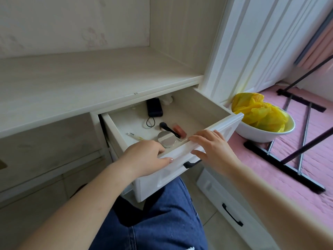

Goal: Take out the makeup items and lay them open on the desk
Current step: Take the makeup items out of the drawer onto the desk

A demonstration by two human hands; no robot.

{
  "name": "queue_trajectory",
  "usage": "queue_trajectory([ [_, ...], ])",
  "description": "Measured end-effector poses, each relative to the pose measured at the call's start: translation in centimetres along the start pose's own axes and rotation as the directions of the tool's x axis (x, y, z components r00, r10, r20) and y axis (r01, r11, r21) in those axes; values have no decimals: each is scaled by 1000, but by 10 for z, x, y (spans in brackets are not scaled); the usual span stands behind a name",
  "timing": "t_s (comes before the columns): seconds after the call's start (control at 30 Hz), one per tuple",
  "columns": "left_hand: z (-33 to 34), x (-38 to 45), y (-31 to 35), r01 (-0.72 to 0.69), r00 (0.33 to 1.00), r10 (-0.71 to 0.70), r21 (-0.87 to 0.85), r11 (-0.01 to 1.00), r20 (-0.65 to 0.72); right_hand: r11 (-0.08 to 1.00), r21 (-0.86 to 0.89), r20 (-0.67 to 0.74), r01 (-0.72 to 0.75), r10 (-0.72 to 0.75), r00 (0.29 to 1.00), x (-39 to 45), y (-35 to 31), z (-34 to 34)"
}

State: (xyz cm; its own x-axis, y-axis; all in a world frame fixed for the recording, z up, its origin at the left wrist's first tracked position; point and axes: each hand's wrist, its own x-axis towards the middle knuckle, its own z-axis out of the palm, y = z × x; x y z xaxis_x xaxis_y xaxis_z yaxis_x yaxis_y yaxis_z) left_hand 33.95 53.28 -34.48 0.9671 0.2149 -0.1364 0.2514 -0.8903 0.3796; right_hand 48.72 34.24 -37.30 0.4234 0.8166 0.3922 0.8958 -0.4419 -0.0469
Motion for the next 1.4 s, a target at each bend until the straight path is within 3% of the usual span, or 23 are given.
queue_trajectory([
  [0.2,-3,-12,18,-26,993,33,-65,998,112,999,14,-21,-42,42,999,-31,-1,-6],
  [0.43,3,-20,33,-54,987,66,-83,995,145,997,16,-24,-70,70,997,-55,0,-11],
  [0.63,-5,-10,35,-72,979,76,-23,997,187,995,34,82,-95,92,992,-52,0,-23],
  [0.77,-12,24,20,-46,983,32,75,996,181,972,128,182,-195,171,968,-20,2,-38],
  [0.97,-2,97,-4,28,955,-83,194,981,283,947,-54,481,-315,302,823,74,31,-3],
  [1.07,14,121,-6,12,955,-83,241,970,285,927,-146,613,-347,360,704,100,45,27],
  [1.2,31,135,0,33,941,-82,152,988,328,912,-249,754,-326,394,526,116,51,57],
  [1.4,57,143,4,67,935,-108,130,989,338,914,-297,763,-275,401,506,120,52,77],
])
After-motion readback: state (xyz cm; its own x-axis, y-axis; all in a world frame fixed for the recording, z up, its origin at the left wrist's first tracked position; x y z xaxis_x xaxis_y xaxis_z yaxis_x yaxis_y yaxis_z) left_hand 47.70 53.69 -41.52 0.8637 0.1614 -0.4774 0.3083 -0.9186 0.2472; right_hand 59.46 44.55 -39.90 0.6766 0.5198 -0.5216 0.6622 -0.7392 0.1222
